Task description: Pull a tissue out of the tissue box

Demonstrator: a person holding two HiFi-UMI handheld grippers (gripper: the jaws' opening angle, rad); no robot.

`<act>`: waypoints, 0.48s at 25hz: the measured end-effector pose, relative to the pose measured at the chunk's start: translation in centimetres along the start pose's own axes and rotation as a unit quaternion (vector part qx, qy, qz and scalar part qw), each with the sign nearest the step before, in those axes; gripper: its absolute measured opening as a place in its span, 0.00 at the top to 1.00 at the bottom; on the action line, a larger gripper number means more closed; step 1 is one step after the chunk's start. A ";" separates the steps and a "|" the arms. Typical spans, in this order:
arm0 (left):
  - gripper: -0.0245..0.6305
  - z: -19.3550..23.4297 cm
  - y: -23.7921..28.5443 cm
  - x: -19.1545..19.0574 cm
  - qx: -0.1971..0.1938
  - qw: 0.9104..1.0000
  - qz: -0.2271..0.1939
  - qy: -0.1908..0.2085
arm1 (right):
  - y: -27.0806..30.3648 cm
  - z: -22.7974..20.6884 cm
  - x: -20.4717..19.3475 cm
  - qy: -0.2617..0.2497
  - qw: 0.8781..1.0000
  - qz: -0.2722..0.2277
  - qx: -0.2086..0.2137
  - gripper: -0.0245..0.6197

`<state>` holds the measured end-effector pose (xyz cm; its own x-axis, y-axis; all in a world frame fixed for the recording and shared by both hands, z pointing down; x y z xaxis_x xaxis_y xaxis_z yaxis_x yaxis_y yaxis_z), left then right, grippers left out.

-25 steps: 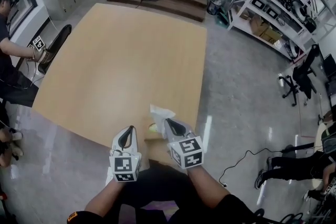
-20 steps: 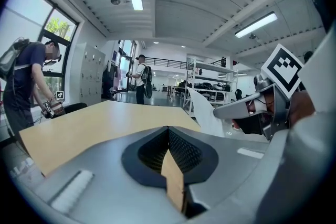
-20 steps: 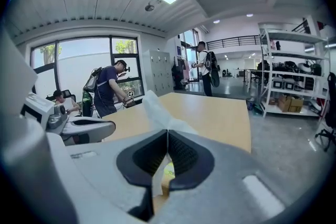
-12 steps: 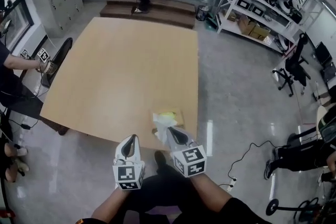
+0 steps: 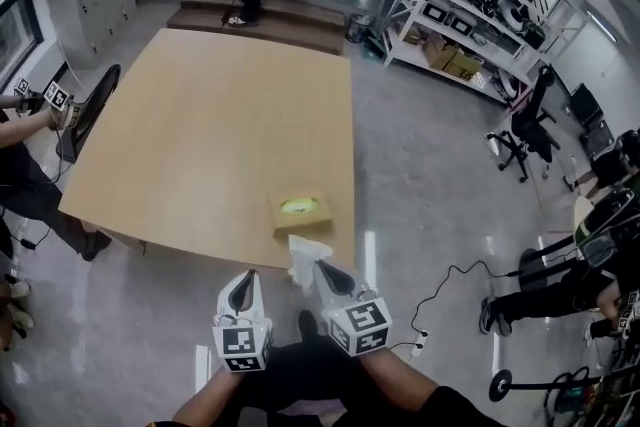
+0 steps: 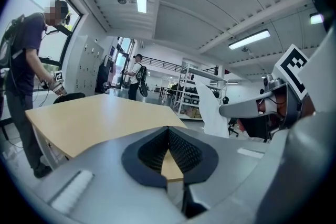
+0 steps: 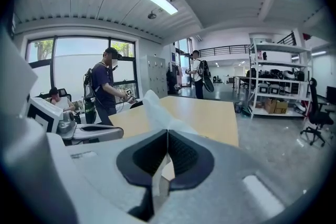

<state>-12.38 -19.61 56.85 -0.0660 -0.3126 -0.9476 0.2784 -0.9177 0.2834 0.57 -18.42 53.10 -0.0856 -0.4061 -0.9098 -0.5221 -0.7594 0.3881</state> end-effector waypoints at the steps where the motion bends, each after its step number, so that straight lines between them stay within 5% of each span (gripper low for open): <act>1: 0.93 0.0 -0.2 0.2 0.001 1.000 -0.003 0.000 | -0.2 0.0 0.1 -0.001 1.000 -0.002 0.000 0.96; 12: 0.93 -4.3 -1.4 1.3 -0.002 0.999 -0.029 0.020 | -3.5 -1.5 0.0 -0.007 0.999 -0.043 0.009 0.96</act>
<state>-8.76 -17.68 54.63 -0.0441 -0.2487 -0.9676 0.2798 -0.9328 0.2270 3.69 -16.57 52.01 -0.0504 -0.3322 -0.9419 -0.5431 -0.7823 0.3050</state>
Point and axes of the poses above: the fingertips, and each gripper's own axes: y forward along the fingers, z to its left, x out of its top, the point moved 1 cm from there along -y, backward along the fingers, and after that the axes turned 14 degrees about x, right-handed, at the moved point
